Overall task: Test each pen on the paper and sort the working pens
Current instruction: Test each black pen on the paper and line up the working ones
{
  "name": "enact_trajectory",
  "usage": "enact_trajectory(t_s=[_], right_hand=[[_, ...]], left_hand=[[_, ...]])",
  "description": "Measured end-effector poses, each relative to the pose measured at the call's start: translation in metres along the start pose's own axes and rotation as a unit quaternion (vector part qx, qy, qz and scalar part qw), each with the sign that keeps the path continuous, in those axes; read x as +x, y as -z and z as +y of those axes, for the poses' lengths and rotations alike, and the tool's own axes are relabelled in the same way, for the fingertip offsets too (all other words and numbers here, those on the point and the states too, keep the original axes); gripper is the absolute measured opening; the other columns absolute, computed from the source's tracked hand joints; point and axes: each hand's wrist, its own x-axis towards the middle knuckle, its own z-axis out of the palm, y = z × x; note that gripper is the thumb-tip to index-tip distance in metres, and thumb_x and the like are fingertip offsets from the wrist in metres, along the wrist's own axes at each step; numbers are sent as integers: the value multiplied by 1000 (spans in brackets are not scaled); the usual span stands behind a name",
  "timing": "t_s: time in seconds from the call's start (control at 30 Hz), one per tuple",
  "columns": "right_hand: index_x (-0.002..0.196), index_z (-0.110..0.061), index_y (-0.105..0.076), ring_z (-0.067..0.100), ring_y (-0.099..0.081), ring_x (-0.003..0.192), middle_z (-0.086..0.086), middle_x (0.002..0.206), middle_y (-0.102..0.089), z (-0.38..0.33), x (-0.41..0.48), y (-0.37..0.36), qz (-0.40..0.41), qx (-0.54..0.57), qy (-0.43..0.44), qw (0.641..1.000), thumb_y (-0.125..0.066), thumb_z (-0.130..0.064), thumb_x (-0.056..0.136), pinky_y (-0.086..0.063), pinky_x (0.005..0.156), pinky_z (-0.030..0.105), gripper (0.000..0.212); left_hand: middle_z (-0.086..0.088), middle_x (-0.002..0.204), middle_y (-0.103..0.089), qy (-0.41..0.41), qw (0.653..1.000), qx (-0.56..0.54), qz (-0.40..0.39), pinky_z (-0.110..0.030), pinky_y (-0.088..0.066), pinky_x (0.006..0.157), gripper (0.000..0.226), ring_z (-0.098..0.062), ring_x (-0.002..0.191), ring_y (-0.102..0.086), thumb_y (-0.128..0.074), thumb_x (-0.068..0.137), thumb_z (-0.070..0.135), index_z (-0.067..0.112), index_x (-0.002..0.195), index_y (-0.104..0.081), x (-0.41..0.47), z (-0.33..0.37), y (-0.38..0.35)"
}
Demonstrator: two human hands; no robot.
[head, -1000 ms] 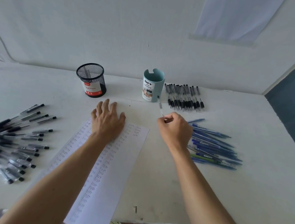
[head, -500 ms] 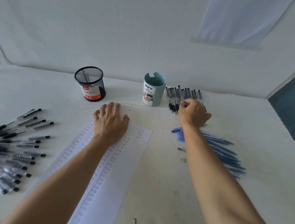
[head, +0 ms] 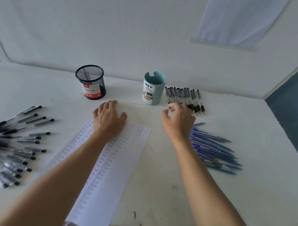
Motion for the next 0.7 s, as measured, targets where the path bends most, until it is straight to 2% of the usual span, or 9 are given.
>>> enact_trajectory(t_s=[0.1, 0.2, 0.3, 0.37, 0.4, 0.47, 0.57, 0.63, 0.7], right_hand=[[118, -22, -68, 27, -54, 110, 6, 120, -61, -17, -42, -6, -127, -15, 132, 983, -48, -44, 87, -37, 87, 36, 43], [132, -21, -57, 24, -44, 127, 4, 135, -51, -27, -78, -13, -213, -47, 167, 962, -37, -53, 82, -32, 100, 40, 63], [141, -19, -45, 24, -32, 138, 5, 147, -40, -28, -94, -16, -219, -69, 175, 957, -34, -53, 84, -24, 109, 43, 67], [146, -20, -40, 24, -25, 143, 5, 154, -34, -26, -97, -15, -226, -70, 171, 956, -30, -51, 85, -19, 113, 43, 69], [148, -22, -38, 24, -22, 146, 4, 157, -30, -25, -98, -16, -230, -74, 173, 955, -27, -51, 86, -17, 115, 44, 69], [152, -25, -32, 24, -17, 149, 3, 162, -24, -24, -102, -16, -236, -84, 181, 951, -23, -51, 89, -13, 118, 44, 69], [153, -27, -30, 25, -16, 150, 1, 163, -22, -25, -103, -17, -237, -94, 190, 948, -21, -53, 89, -12, 118, 46, 69], [152, -27, -33, 25, -18, 150, 1, 162, -25, -26, -104, -18, -230, -94, 192, 949, -17, -55, 88, -14, 118, 48, 72], [149, -26, -39, 26, -24, 148, 2, 160, -31, -27, -105, -19, -214, -87, 194, 953, -13, -57, 84, -18, 116, 49, 76]], left_hand=[[-7, 144, -51, 42, 989, -137, 28, -42, -27, 116, 53, -25, 136, -41, -58, 93, 30, 15, 143, -44, -2, -1, 10], [0, 130, -60, 91, 957, -271, 49, -37, -40, 105, 41, -19, 123, -53, -58, 92, 20, 16, 133, -55, -4, -9, 21], [1, 105, -68, 152, 873, -457, 72, -30, -48, 91, 28, -18, 102, -62, -59, 88, 13, 11, 116, -63, -1, -21, 38], [-6, 101, -69, 164, 809, -559, 78, -28, -52, 90, 24, -19, 94, -67, -57, 92, 6, 6, 115, -59, -2, -34, 49], [-8, 101, -69, 159, 806, -565, 80, -29, -54, 90, 23, -20, 91, -70, -54, 94, 3, 6, 117, -57, -6, -42, 54], [-6, 96, -70, 137, 858, -488, 83, -31, -57, 86, 24, -20, 83, -71, -50, 96, 3, 9, 118, -58, -16, -56, 66], [3, 86, -68, 89, 968, -194, 133, -41, -50, 89, 26, -24, 89, -65, -52, 92, 9, 16, 114, -66, -29, -82, 77], [-5, 106, -68, 104, 984, -8, 142, -44, -38, 98, 29, -34, 111, -54, -55, 90, 14, 18, 116, -68, -33, -100, 86], [-12, 131, -59, 150, 980, 97, 91, -46, -29, 103, 36, -35, 124, -43, -55, 91, 14, 20, 124, -66, -37, -111, 93]])
